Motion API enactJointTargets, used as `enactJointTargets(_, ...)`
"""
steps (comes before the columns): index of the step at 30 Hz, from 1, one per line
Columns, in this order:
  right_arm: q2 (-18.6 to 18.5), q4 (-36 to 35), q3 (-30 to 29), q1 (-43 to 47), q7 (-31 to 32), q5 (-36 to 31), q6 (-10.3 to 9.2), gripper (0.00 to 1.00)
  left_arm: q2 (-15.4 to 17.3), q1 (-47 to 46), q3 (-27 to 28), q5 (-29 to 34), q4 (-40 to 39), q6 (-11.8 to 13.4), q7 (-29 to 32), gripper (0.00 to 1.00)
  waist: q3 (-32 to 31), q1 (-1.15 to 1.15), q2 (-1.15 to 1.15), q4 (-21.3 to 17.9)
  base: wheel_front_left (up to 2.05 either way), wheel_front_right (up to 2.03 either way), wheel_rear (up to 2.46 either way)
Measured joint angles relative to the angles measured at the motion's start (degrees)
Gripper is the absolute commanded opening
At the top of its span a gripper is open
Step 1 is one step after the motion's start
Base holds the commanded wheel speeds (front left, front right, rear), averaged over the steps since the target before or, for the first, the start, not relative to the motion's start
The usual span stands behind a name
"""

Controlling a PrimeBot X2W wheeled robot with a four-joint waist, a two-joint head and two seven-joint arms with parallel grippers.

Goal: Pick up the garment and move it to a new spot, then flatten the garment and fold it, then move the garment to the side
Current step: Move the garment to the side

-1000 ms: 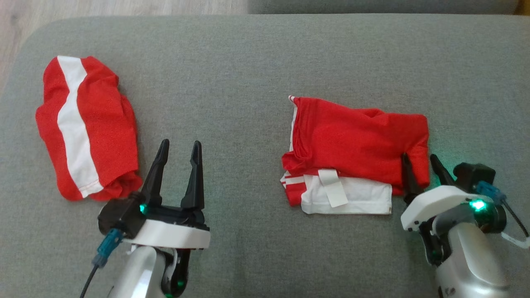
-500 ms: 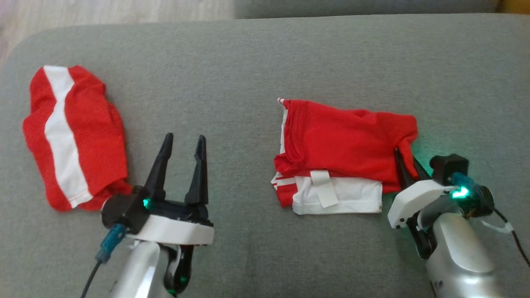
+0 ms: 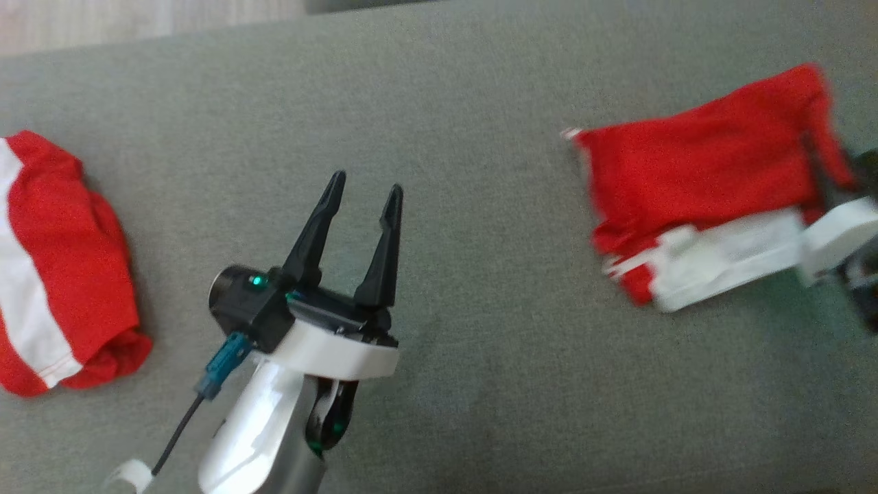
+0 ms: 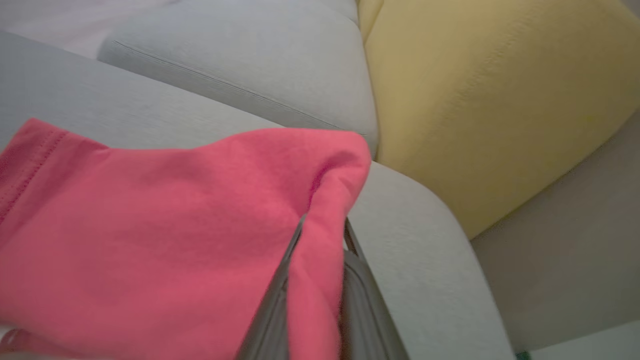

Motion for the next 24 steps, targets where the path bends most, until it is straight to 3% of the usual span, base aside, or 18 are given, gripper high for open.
enactJointTargets(5, -7.3, 1.9, -2.2, -3.8, 0.5, 0.5, 0.0, 0.0, 0.0, -2.9, -0.9, 0.0, -0.4, 0.0, 0.0, 1.0, 3.6, 0.0, 0.0, -0.9, 0.0, 0.0, 0.0)
enactJointTargets(8, -9.6, 3.8, -4.3, -5.5, 0.5, 0.5, 0.0, 0.0, 0.0, -4.3, -0.9, 0.0, -0.6, 0.0, -0.1, 1.0, 5.5, 0.01, 0.0, -0.9, 0.0, 0.0, 0.0)
enactJointTargets(20, -10.5, 9.4, -8.8, -8.0, -1.5, -1.3, 0.0, 0.0, 0.0, -4.8, -0.4, 0.9, -0.3, -0.1, -0.1, 1.0, 7.7, 0.0, 0.0, 0.5, 0.0, 0.0, 0.0)
enactJointTargets(21, -10.5, 9.4, -8.8, -8.0, -1.5, -1.3, 0.0, 0.41, 0.0, -4.8, -0.4, 0.9, -0.3, -0.1, -0.1, 1.0, 7.7, 0.0, 0.0, 0.5, 0.0, 0.0, 0.0)
enactJointTargets(22, -10.3, 9.6, -9.0, -8.0, -1.7, -1.6, 0.0, 1.0, 0.0, -4.8, -0.3, 0.9, -0.3, -0.2, -0.1, 1.0, 7.6, 0.0, 0.0, 0.6, 0.0, 0.0, 0.0)
enactJointTargets(24, -9.8, 9.9, -9.5, -8.0, -2.2, -2.2, 0.0, 1.0, 0.0, -4.8, -0.1, 0.9, -0.1, -0.2, -0.1, 1.0, 7.4, 0.0, 0.0, 0.6, 0.0, 0.0, 0.0)
